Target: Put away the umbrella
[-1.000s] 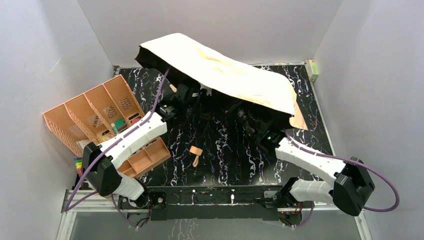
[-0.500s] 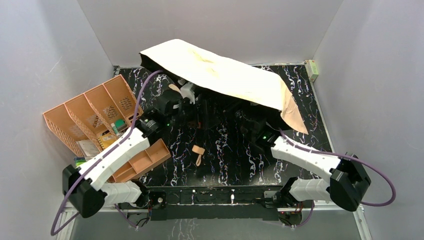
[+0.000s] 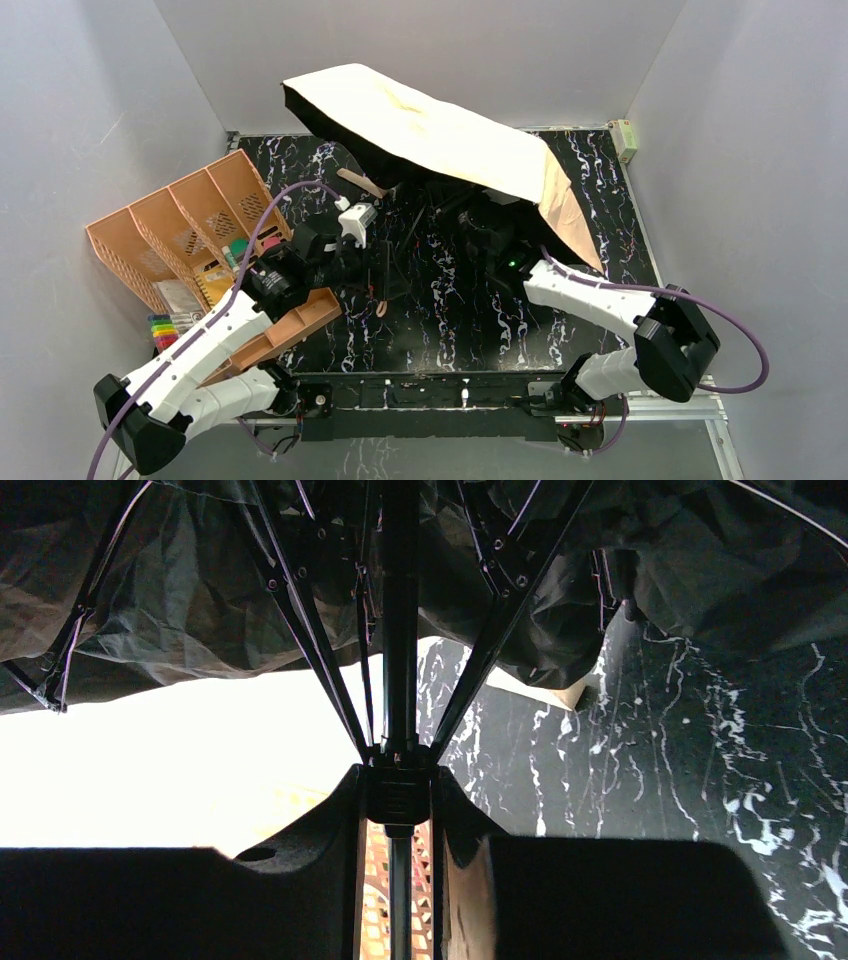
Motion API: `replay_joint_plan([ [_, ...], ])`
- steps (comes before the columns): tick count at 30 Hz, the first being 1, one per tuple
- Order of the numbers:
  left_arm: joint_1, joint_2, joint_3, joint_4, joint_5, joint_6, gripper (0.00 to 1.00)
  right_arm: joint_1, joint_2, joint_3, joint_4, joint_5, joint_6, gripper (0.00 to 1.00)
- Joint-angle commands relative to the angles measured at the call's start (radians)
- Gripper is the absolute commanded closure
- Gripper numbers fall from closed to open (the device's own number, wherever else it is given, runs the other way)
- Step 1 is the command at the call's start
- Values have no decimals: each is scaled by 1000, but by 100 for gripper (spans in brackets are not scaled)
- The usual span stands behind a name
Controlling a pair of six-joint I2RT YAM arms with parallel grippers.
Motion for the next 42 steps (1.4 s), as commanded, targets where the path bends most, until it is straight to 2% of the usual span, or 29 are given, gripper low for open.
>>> replay_joint_plan([
  [1, -5, -25, -8, -113, 6, 34, 7, -5, 10, 89, 74, 42, 70, 100],
  [4, -6, -26, -25, -123, 3, 31, 13, -7, 10, 92, 85, 50, 74, 100],
  [9, -5, -40, -27, -111, -4, 17, 37, -7, 6, 92, 83, 56, 74, 100],
  [16, -6, -115, -20, -81, -44, 22, 61, -7, 2, 91, 75, 58, 81, 100],
  [18, -6, -114, -20, -79, -51, 31, 62, -7, 1, 91, 76, 57, 81, 100],
  [23, -5, -82, -21, -72, -57, 53, 40, -9, -6, 90, 80, 47, 86, 100],
  [26, -5, -77, -27, -69, -62, 62, 35, -9, -14, 87, 82, 44, 86, 100],
  [34, -5, -73, -52, -40, -69, 74, 39, -9, -26, 83, 89, 30, 88, 100],
  [42, -5, -41, -86, 58, -59, 120, 58, -9, -26, 81, 90, 9, 98, 100],
])
